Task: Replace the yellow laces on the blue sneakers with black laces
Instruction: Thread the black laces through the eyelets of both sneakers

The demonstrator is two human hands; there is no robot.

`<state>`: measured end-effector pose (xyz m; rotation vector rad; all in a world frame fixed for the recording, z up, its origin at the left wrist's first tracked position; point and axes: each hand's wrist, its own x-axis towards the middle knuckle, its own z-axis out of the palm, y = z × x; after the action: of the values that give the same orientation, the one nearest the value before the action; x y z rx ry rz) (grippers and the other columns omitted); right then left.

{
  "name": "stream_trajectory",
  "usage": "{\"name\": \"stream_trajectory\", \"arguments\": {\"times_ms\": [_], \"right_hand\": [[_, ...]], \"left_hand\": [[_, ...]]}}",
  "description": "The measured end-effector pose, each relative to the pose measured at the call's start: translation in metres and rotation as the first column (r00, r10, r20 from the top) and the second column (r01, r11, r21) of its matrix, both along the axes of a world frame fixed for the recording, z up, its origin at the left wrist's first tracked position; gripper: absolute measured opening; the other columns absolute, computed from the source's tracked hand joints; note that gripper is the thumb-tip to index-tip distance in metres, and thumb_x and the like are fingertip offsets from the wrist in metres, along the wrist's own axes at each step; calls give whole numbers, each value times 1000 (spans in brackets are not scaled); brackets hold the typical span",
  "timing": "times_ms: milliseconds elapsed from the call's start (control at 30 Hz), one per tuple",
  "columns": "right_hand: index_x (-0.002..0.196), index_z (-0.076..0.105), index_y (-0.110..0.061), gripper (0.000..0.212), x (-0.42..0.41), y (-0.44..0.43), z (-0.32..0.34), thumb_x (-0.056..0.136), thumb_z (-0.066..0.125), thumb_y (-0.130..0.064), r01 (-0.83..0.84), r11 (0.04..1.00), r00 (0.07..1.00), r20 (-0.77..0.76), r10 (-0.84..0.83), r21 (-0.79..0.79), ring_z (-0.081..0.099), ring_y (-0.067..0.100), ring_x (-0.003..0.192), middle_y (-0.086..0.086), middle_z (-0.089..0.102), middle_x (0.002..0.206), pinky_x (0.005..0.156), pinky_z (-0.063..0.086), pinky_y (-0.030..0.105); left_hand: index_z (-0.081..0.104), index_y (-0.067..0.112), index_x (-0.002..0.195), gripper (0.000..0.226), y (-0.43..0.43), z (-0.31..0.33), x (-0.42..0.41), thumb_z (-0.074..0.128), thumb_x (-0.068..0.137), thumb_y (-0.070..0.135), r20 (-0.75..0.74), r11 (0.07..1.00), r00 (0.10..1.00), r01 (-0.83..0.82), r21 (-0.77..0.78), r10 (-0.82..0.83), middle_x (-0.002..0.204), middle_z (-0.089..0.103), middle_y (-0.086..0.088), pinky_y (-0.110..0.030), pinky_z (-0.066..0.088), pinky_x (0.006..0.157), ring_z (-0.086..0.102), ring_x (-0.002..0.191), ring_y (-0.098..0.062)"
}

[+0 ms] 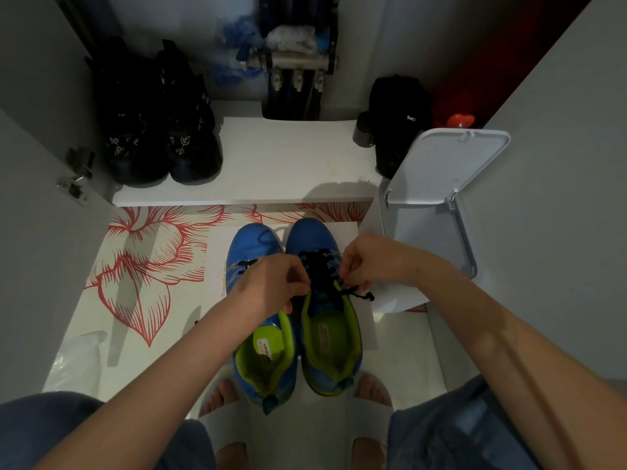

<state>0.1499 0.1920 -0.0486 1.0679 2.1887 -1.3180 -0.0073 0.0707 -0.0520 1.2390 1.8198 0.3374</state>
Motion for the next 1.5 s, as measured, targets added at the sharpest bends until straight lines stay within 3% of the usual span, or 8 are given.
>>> {"name": "stream_trajectory", "arguments": {"times_ms": [200,300,433,733,967,1133,1267,1500], "right_hand": [[92,66,1,8,1,3,-7,87,63,-3,-29,1000,999,21,29,8,64,16,62,25,69,94,73,56,34],[92,66,1,7,0,1,-13,88,62,-3,-10,1000,999,31,11,-27,64,13,59,27,68,96,62,57,26],[95,66,4,11,1,3,-17,87,63,-3,19,999,1000,15,-19,-36,63,7,51,28,68,96,57,56,21],[97,65,6,13,1,1,-21,85,64,-2,110,988,993,-19,-112,-113,64,8,48,25,68,94,58,56,23],[98,66,5,16,3,3,-12,84,66,-1,113,979,993,-11,-117,-167,66,13,60,11,66,79,69,57,27],[100,66,0,15,4,4,-9,89,62,-9,128,988,989,-60,-134,-83,65,21,75,16,69,93,75,56,35],[96,68,-11,12,0,3,-12,87,62,-5,107,991,981,-172,-93,76,58,9,71,-7,62,84,63,50,19],[101,70,-15,19,-9,1,-14,88,60,-5,-6,984,980,-193,41,180,51,-6,72,-15,59,88,65,37,6]], "left_hand": [[57,16,117,23,5,-6,-4,42,100,15,-64,997,995,-75,-17,74,92,71,-10,-31,52,74,52,44,-6],[60,17,114,21,2,-12,-3,46,98,17,-178,998,983,-41,51,49,86,67,-6,-25,49,61,55,53,-11],[61,20,113,21,2,-12,1,56,93,23,-283,989,958,2,145,39,106,67,-3,-28,48,76,62,93,-17],[64,27,111,20,8,-8,6,54,94,28,-310,976,948,128,175,-69,113,61,6,-19,38,76,58,102,-12],[56,13,111,23,9,-23,8,51,92,1,-335,994,941,83,72,-55,111,59,-2,-23,47,78,61,99,-17],[54,3,112,34,11,-26,3,68,81,1,-216,994,971,-98,42,105,108,57,-4,-11,37,57,53,88,-11],[54,4,108,15,12,-24,3,46,97,10,-106,976,977,-169,141,185,81,61,-5,-5,37,37,50,55,-7],[65,12,100,19,9,-14,1,60,91,28,-125,989,986,-98,106,111,70,59,1,-8,39,48,47,49,-5]]}}
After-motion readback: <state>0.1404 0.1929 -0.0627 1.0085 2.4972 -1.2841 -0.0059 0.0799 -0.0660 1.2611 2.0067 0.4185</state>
